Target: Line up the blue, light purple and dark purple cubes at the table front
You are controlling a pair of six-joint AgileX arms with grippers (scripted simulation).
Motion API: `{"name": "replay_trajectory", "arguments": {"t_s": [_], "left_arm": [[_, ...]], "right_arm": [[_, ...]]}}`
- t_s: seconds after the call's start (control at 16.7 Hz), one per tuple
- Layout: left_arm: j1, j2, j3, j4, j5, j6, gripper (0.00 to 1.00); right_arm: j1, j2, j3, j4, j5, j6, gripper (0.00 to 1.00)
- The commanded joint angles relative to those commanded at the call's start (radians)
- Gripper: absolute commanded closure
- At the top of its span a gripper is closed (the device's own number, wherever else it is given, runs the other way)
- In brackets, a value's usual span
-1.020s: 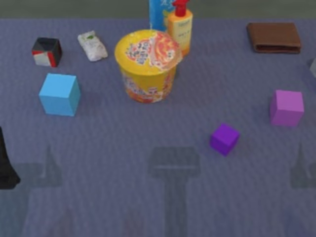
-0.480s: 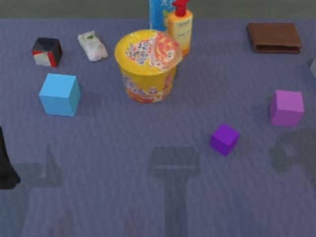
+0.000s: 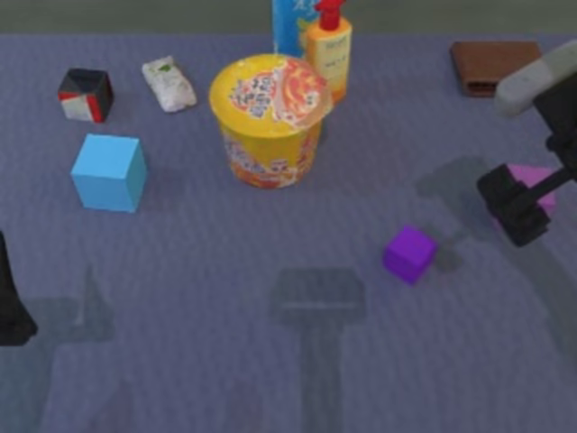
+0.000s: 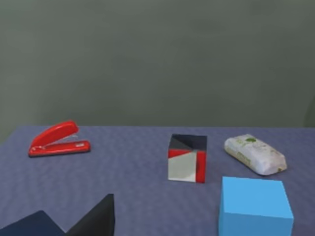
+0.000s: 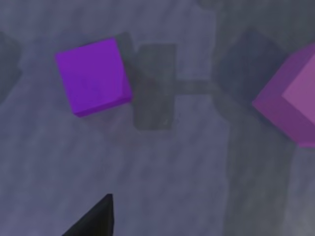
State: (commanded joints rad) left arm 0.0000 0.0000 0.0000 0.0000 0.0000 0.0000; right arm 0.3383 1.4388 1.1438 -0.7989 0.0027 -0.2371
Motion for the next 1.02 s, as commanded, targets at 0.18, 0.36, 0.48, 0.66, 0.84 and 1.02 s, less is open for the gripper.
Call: {"name": "replay_trajectory", "arguments": {"t_s": [0.18, 0.36, 0.48, 0.66, 0.84, 1.02], "left_arm": [[0.000, 0.000, 0.000, 0.000, 0.000, 0.000, 0.00], [0.000, 0.000, 0.000, 0.000, 0.000, 0.000, 0.00], [0.000, 0.000, 0.000, 0.000, 0.000, 0.000, 0.00], [0.000, 0.000, 0.000, 0.000, 0.000, 0.000, 0.00], [0.000, 0.000, 0.000, 0.000, 0.000, 0.000, 0.00], [0.000, 0.000, 0.000, 0.000, 0.000, 0.000, 0.00]], "right_arm": [[0.064, 0.265, 0.212, -0.150, -0.001, -0.045, 0.00], [0.117, 0.473, 0.393, -0.268, -0.001, -0.081, 0.00], [0.144, 0.579, 0.489, -0.325, -0.001, -0.100, 0.00], [0.167, 0.671, 0.575, -0.373, 0.000, -0.116, 0.00], [0.170, 0.685, 0.588, -0.380, 0.000, -0.118, 0.00], [0.165, 0.682, 0.585, -0.378, 0.000, -0.117, 0.00]]}}
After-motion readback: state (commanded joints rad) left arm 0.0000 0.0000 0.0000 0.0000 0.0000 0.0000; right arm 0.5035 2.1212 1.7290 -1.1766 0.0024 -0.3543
